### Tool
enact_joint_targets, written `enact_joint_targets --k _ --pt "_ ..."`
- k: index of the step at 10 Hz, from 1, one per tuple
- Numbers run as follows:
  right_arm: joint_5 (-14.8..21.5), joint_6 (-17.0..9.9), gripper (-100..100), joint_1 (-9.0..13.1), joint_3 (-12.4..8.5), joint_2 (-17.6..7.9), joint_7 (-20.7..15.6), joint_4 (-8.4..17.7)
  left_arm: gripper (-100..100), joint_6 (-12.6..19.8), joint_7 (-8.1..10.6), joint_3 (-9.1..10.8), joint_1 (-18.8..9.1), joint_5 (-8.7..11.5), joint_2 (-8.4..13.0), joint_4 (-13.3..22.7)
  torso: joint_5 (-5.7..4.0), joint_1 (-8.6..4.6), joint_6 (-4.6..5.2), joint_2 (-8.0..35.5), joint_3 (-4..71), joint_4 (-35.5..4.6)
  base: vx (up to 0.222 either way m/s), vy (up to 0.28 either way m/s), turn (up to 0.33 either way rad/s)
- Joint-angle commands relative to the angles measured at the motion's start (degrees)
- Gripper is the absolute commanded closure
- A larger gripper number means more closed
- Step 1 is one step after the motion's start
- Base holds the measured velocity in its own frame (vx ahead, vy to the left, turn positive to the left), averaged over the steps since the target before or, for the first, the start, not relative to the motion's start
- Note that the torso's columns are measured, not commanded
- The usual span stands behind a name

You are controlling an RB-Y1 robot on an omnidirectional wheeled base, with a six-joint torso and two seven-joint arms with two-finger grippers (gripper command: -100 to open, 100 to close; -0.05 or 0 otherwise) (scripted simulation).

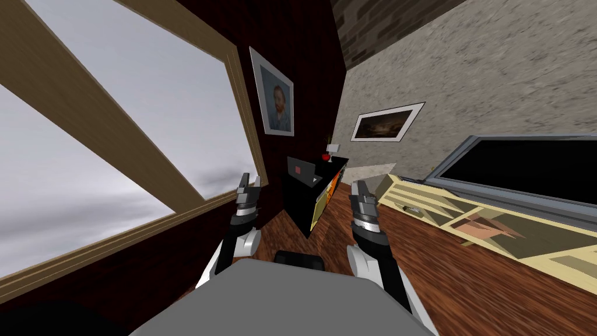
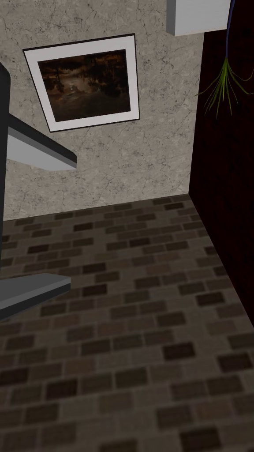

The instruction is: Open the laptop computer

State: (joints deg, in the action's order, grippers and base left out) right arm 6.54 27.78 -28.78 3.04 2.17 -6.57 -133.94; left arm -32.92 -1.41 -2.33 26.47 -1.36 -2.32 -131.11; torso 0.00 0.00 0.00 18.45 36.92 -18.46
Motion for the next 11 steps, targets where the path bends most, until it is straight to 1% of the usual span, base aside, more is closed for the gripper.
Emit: enact_joint_targets --k 1,4,5,6,7,8,9,11 --pt "0.0 0.0 0 0.0 0.0 0.0 0.0 0.0 0 0.0 0.0 0.0 0.0 0.0 0.0 0.0 0.0 0.0 0.0 4.24 8.44 -4.23 0.0 0.0 0.0" --pt "0.0 0.0 0 0.0 0.0 0.0 0.0 0.0 0 0.0 0.0 0.0 0.0 0.0 0.0 0.0 0.0 0.0 0.0 16.93 33.81 -16.92 0.0 0.0 0.0" --pt "0.21 0.03 -100 0.03 -0.53 -2.59 -0.76 0.26 0 0.0 0.0 0.0 0.0 0.0 0.0 0.0 0.0 0.0 0.0 21.16 42.27 -21.14 0.004 0.009 0.025" --pt "0.42 0.06 -100 0.05 -1.07 -4.32 -1.54 0.51 0 0.0 0.0 0.0 0.0 0.0 0.0 0.02 0.01 0.02 0.0 23.1 46.21 -23.04 0.001 0.019 0.037" --pt "0.71 0.1 -100 0.08 -1.79 -6.04 -2.55 0.83 0 0.0 0.0 0.0 0.01 0.0 0.0 0.02 0.01 0.04 0.0 23.63 47.33 -23.6 -0.003 0.028 0.037" --pt "1.06 0.14 -100 0.12 -2.68 -7.79 -3.77 1.22 0 0.0 0.0 0.0 0.01 0.0 0.0 0.02 0.02 0.05 0.0 23.78 47.59 -23.76 -0.009 0.042 0.054" --pt "1.06 0.14 -100 0.12 -2.68 -8.47 -3.77 1.22 0 0.01 0.0 0.0 0.01 0.0 0.0 0.02 0.02 0.07 0.0 23.84 47.63 -23.81 -0.007 0.033 0.019" --pt "1.93 0.25 -100 0.22 -4.94 -12.29 -6.82 2.1 0 0.01 0.0 0.0 0.01 0.0 0.0 0.02 0.0 -0.01 0.0 23.84 47.64 -23.83 -0.008 0.043 0.051"
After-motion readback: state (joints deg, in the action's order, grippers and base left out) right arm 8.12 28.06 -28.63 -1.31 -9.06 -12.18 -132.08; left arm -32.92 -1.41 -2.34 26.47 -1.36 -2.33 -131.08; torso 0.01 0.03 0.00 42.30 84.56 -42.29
